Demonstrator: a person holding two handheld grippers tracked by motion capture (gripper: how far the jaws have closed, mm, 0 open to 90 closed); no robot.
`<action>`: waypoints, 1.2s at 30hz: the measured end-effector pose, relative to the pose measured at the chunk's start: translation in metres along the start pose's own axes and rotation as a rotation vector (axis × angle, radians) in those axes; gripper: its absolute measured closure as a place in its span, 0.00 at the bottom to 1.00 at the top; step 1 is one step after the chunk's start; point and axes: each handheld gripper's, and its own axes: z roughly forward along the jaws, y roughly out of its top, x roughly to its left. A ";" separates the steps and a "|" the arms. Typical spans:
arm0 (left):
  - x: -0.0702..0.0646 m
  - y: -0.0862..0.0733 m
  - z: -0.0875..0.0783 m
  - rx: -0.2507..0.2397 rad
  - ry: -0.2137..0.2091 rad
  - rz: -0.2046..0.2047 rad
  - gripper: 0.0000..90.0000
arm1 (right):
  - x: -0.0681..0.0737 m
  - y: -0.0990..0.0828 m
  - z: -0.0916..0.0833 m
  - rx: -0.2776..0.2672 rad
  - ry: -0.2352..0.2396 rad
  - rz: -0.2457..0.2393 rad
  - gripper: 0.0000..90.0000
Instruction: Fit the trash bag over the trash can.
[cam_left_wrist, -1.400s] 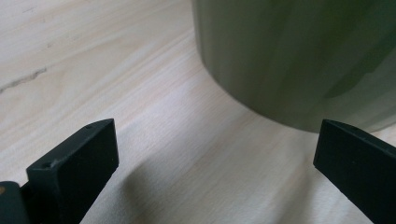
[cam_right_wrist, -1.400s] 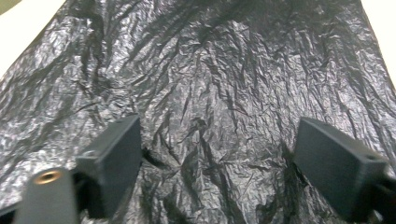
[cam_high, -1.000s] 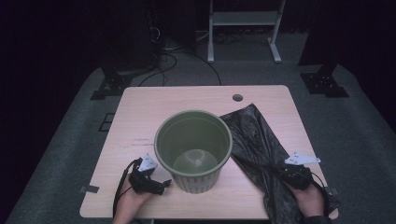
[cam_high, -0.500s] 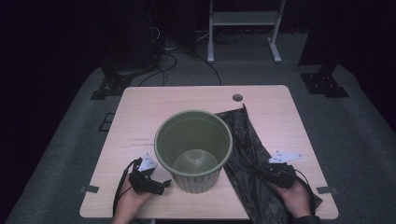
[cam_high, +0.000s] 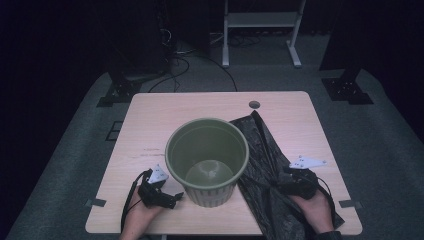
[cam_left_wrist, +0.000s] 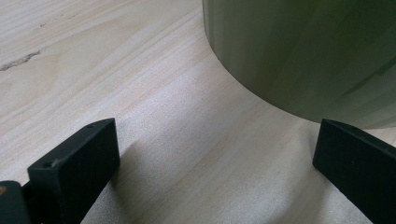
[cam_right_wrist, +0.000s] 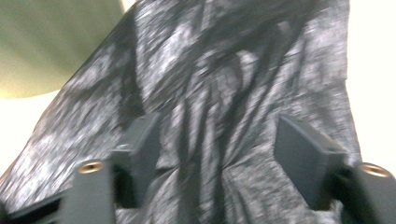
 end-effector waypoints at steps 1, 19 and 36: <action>0.000 0.000 0.000 0.000 0.000 0.000 0.00 | 0.000 0.000 0.000 0.000 0.000 0.000 0.32; 0.000 0.000 0.000 0.000 0.000 0.000 0.00 | -0.038 0.003 0.019 0.111 -0.115 0.052 0.20; 0.000 0.000 0.000 0.000 0.000 0.000 0.00 | -0.039 0.000 0.021 0.107 -0.066 0.078 0.20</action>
